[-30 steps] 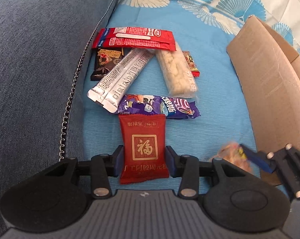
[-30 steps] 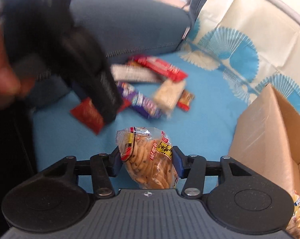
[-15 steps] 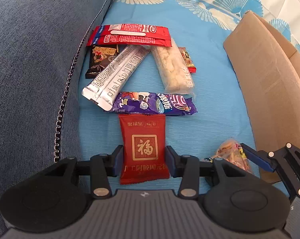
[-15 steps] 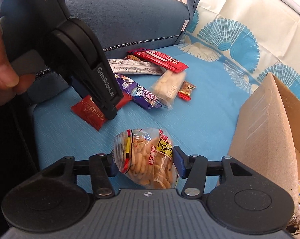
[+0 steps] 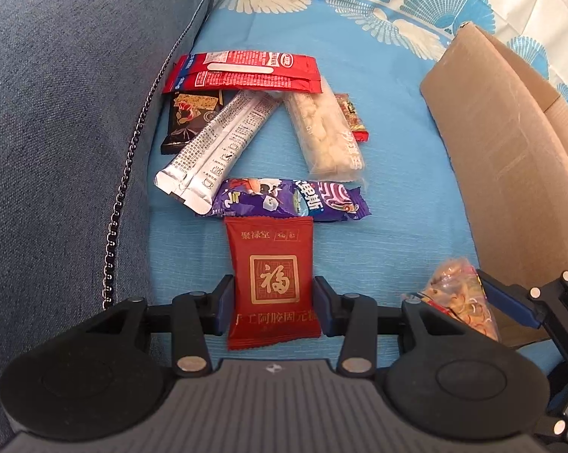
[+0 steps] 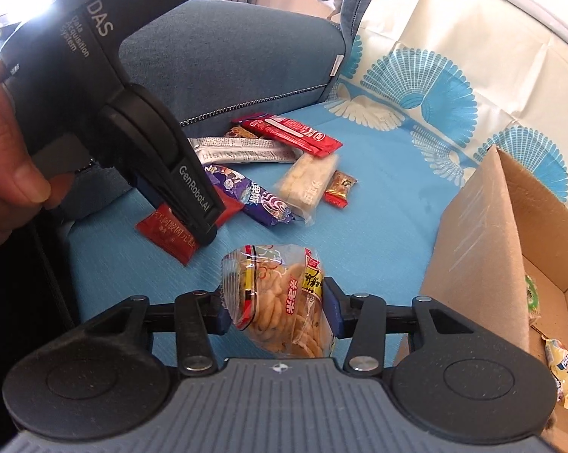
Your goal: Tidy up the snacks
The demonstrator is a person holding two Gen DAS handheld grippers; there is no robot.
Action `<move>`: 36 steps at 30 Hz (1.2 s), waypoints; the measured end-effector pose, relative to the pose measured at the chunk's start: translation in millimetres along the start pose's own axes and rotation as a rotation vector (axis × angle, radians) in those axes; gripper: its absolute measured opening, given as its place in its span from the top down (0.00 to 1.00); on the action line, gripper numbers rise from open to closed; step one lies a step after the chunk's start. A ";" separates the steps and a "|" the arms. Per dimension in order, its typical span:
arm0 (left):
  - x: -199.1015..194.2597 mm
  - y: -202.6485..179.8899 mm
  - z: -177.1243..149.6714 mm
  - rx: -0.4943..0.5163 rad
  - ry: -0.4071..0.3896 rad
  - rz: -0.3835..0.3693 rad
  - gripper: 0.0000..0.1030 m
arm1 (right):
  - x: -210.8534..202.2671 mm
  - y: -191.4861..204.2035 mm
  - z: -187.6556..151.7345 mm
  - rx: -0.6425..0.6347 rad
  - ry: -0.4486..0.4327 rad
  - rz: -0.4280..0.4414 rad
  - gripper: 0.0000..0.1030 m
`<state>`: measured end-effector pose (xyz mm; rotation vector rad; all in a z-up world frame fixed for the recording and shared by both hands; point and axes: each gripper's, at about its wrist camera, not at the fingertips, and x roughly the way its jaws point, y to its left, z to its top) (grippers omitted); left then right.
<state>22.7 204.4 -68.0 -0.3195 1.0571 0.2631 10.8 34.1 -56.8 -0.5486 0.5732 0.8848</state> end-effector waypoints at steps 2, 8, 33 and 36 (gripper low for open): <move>-2.9 0.2 -0.7 0.001 -0.011 -0.004 0.54 | -2.8 -0.3 -1.1 0.003 -0.003 0.000 0.53; -15.5 -1.6 -3.1 0.011 -0.083 -0.023 0.54 | -15.9 -2.8 -1.9 0.015 -0.051 -0.008 0.53; -58.3 3.4 -11.0 -0.041 -0.341 -0.072 0.54 | -63.0 -40.9 6.7 0.146 -0.253 0.001 0.53; -58.0 2.6 -11.0 -0.038 -0.342 -0.066 0.54 | -66.2 -43.8 6.6 0.160 -0.269 0.005 0.53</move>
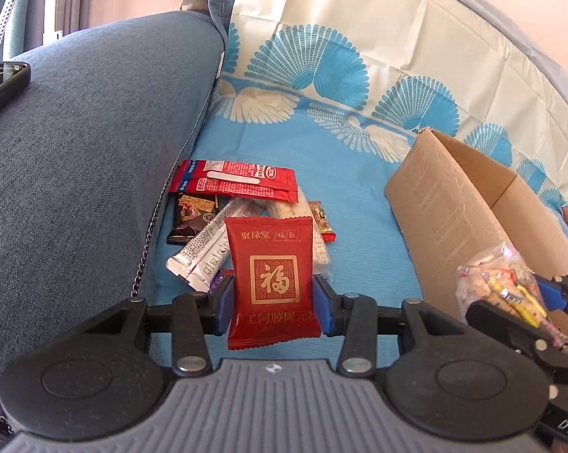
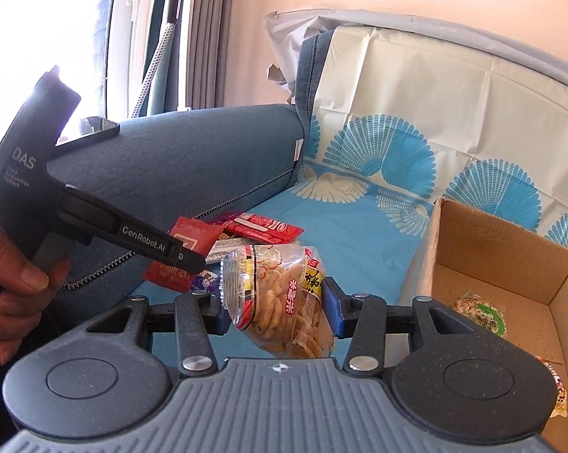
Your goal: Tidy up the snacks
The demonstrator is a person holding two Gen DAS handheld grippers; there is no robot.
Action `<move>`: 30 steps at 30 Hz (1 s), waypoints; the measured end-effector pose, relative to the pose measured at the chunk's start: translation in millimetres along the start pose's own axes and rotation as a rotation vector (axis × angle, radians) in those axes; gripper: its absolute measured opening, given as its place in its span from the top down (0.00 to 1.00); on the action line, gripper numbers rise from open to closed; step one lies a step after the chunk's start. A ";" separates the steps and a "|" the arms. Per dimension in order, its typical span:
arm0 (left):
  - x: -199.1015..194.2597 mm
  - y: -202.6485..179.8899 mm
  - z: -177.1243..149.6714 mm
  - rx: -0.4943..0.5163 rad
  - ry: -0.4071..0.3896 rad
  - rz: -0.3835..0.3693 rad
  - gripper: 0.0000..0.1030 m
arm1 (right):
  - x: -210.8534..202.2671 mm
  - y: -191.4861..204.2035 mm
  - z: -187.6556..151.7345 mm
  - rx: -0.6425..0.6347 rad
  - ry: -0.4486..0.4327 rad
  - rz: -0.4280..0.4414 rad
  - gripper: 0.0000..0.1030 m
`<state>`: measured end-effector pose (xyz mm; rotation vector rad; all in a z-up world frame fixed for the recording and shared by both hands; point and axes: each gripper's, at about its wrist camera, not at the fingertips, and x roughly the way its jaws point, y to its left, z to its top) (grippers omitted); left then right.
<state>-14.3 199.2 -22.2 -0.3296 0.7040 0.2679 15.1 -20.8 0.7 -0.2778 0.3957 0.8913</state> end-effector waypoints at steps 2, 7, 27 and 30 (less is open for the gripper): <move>0.4 -1.0 -0.2 0.004 0.000 0.004 0.54 | -2.6 -2.9 1.6 0.008 -0.010 0.002 0.53; 0.4 -3.4 -0.9 0.013 -0.002 0.012 0.54 | -7.5 -8.9 4.1 0.029 -0.030 0.009 0.53; -15.5 -26.9 -0.6 0.115 -0.033 0.051 0.53 | -24.8 -54.4 25.6 0.173 -0.143 -0.020 0.53; -25.7 -43.3 3.6 0.112 -0.041 0.023 0.54 | -27.6 -63.6 27.1 0.186 -0.165 -0.037 0.53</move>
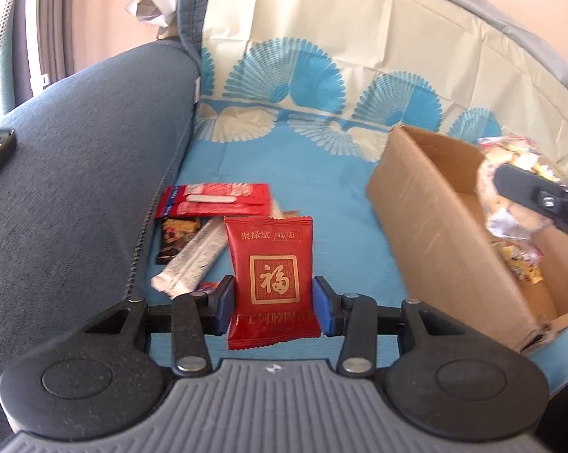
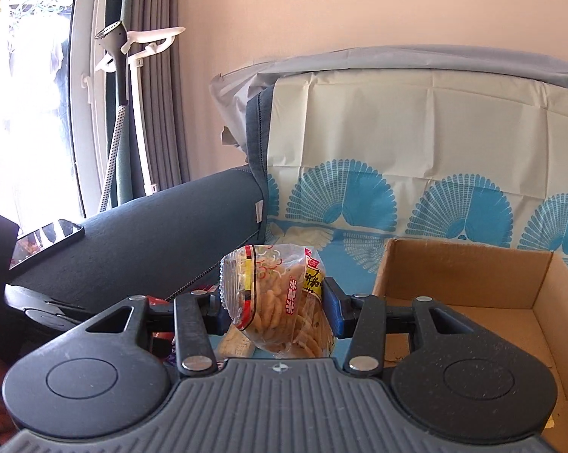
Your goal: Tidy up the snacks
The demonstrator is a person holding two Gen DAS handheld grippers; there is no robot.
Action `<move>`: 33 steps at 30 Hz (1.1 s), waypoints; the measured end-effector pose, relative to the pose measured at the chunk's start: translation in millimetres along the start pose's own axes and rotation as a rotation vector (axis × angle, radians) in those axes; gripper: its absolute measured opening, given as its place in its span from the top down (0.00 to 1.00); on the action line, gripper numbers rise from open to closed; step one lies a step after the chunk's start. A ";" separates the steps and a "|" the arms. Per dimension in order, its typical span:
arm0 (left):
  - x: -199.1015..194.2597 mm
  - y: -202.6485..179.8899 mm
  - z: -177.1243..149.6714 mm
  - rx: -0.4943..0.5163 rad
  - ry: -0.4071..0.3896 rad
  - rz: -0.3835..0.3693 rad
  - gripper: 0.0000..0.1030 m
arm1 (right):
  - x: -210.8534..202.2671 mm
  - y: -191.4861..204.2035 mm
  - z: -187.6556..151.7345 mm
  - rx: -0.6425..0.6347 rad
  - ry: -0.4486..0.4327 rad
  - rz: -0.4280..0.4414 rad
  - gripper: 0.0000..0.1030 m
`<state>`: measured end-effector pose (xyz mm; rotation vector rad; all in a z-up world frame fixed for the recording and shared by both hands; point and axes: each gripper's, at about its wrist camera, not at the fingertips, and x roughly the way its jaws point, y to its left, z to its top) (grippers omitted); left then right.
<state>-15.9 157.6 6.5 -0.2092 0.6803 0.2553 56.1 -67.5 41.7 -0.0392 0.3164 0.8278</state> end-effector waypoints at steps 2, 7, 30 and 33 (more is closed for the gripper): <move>-6.9 -16.2 9.0 0.008 -0.022 -0.024 0.54 | -3.4 -6.9 3.8 0.009 -0.026 -0.020 0.53; -18.7 -63.8 42.9 0.036 -0.101 -0.091 0.54 | -16.7 -30.0 13.9 0.006 -0.132 -0.146 0.53; 14.4 -244.6 117.5 0.129 -0.167 -0.325 0.53 | -59.6 -174.7 8.6 0.325 -0.210 -0.597 0.53; 16.4 -252.8 117.8 0.147 -0.170 -0.323 0.53 | -60.3 -177.8 9.8 0.332 -0.214 -0.598 0.53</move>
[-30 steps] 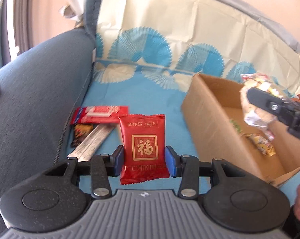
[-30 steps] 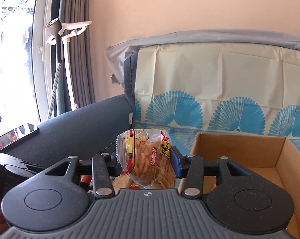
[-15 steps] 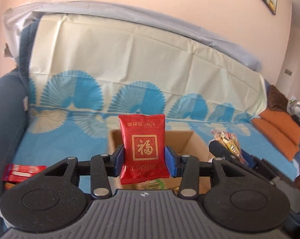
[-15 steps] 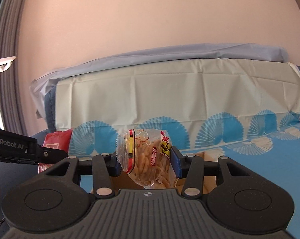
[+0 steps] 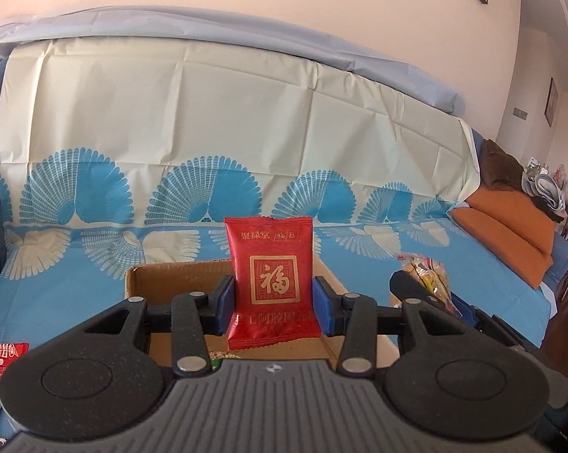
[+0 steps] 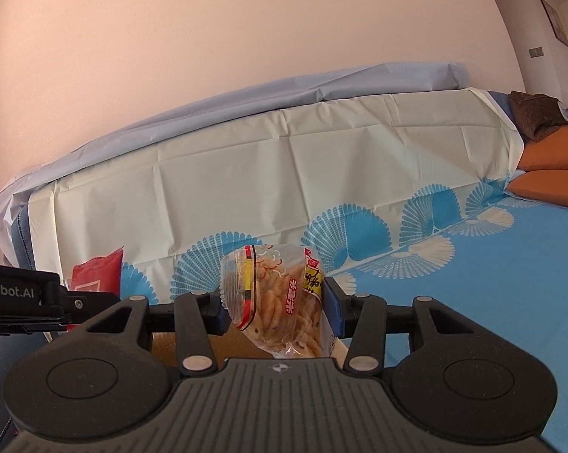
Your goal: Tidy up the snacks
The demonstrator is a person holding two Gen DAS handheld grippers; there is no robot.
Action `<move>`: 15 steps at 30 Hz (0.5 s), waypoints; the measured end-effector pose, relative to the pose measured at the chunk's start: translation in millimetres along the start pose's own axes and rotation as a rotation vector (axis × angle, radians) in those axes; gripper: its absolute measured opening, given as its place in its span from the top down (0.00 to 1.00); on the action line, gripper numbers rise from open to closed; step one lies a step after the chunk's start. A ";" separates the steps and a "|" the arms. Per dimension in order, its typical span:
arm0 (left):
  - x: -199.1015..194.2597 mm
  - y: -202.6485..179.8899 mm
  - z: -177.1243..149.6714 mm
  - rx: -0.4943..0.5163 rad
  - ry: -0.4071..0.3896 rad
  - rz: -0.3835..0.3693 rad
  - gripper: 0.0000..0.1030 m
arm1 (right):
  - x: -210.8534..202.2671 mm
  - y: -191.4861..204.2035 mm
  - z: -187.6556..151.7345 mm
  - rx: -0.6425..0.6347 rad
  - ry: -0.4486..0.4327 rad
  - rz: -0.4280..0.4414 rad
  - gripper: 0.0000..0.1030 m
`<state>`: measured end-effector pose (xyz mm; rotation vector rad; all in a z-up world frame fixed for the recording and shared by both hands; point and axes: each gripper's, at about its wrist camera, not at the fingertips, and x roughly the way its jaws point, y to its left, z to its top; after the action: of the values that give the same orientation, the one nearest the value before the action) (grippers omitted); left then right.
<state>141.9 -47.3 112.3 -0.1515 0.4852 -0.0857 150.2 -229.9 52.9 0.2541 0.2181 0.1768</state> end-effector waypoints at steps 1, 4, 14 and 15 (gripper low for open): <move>1.3 -1.4 0.5 0.002 0.001 0.000 0.53 | -0.2 0.1 -0.3 -0.002 -0.001 0.000 0.53; 3.7 -2.2 0.9 0.001 0.006 0.005 0.53 | 0.5 0.9 -1.3 -0.007 0.009 0.007 0.53; 3.1 0.4 1.4 -0.017 0.018 0.014 0.53 | 1.9 2.8 -2.7 -0.011 0.028 0.009 0.52; 3.1 0.7 1.3 -0.018 0.018 0.013 0.53 | 2.1 3.3 -3.0 -0.013 0.030 0.010 0.52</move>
<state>145.2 -46.8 111.9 -0.1652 0.5047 -0.0696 151.1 -225.6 50.5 0.2398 0.2452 0.1917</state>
